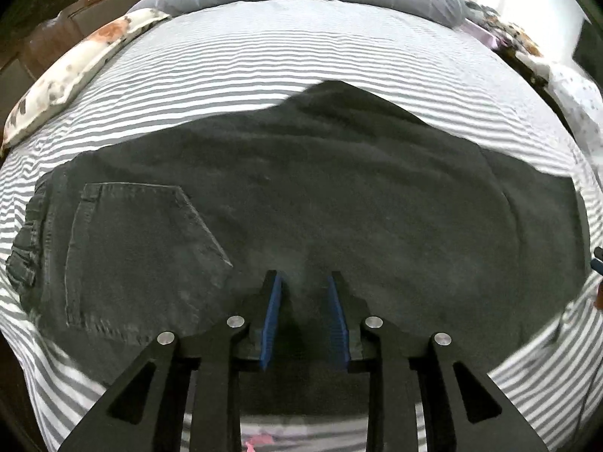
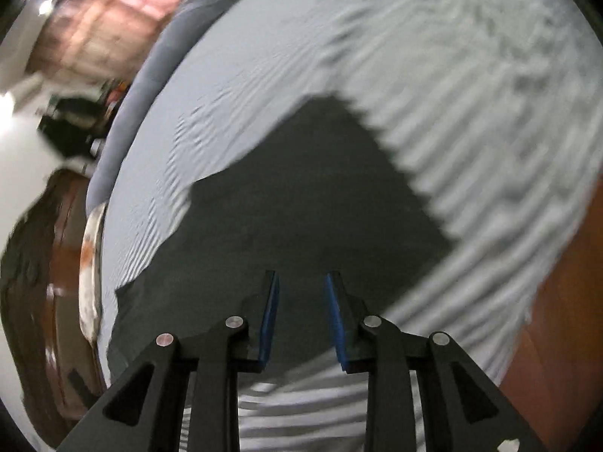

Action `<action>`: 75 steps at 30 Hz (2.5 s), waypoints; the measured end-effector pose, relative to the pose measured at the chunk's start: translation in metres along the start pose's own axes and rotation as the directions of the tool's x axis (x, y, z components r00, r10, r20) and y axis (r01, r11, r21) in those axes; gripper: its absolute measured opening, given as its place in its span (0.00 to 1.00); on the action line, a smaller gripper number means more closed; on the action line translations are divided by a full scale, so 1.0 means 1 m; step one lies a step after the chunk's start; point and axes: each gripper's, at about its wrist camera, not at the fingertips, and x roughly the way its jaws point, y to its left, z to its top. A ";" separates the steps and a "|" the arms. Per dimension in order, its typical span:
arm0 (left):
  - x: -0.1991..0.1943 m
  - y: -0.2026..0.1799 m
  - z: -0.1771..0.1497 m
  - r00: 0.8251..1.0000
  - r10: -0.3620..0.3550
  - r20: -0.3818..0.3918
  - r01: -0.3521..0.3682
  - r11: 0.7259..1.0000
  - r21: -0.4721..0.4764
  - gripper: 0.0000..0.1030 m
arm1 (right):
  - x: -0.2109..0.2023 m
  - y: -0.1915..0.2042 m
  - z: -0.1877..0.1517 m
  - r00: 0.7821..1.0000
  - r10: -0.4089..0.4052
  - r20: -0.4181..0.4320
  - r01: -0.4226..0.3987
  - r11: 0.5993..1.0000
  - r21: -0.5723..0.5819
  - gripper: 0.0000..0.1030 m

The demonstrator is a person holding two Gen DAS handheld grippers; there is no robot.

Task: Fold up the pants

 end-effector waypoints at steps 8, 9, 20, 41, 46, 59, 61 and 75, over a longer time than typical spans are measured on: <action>-0.004 -0.058 -0.010 0.998 -0.052 -0.033 0.055 0.993 0.107 0.27 | 0.001 -0.035 -0.002 0.998 0.067 0.011 -0.068 0.992 0.102 0.23; -0.005 -0.065 -0.010 0.998 -0.061 -0.035 0.065 0.991 0.120 0.27 | 0.001 -0.035 -0.003 0.998 0.062 0.016 -0.063 0.993 0.103 0.23; -0.007 -0.161 -0.003 0.978 -0.205 -0.038 0.207 0.942 0.265 0.27 | -0.004 -0.054 -0.004 0.994 0.107 0.025 -0.109 0.986 0.126 0.23; 0.018 -0.172 -0.019 0.978 -0.181 -0.103 0.202 0.942 0.267 0.27 | -0.003 -0.073 0.017 0.984 0.162 0.080 -0.169 0.981 0.095 0.20; 0.017 -0.172 -0.020 0.979 -0.178 -0.099 0.199 0.940 0.277 0.28 | 0.008 -0.070 0.012 0.966 0.258 0.027 -0.259 0.961 0.099 0.22; 0.019 -0.174 -0.020 0.978 -0.179 -0.107 0.203 0.937 0.283 0.31 | 0.002 -0.050 0.015 0.968 0.244 0.065 -0.248 0.965 0.079 0.09; 0.019 -0.174 -0.020 0.977 -0.185 -0.107 0.208 0.937 0.281 0.31 | -0.007 -0.038 0.015 0.964 0.255 0.078 -0.260 0.963 0.066 0.08; -0.008 -0.079 0.011 0.930 -0.360 -0.070 0.362 0.932 0.005 0.33 | 0.011 0.167 -0.009 0.921 0.372 -0.116 -0.390 0.884 -0.259 0.08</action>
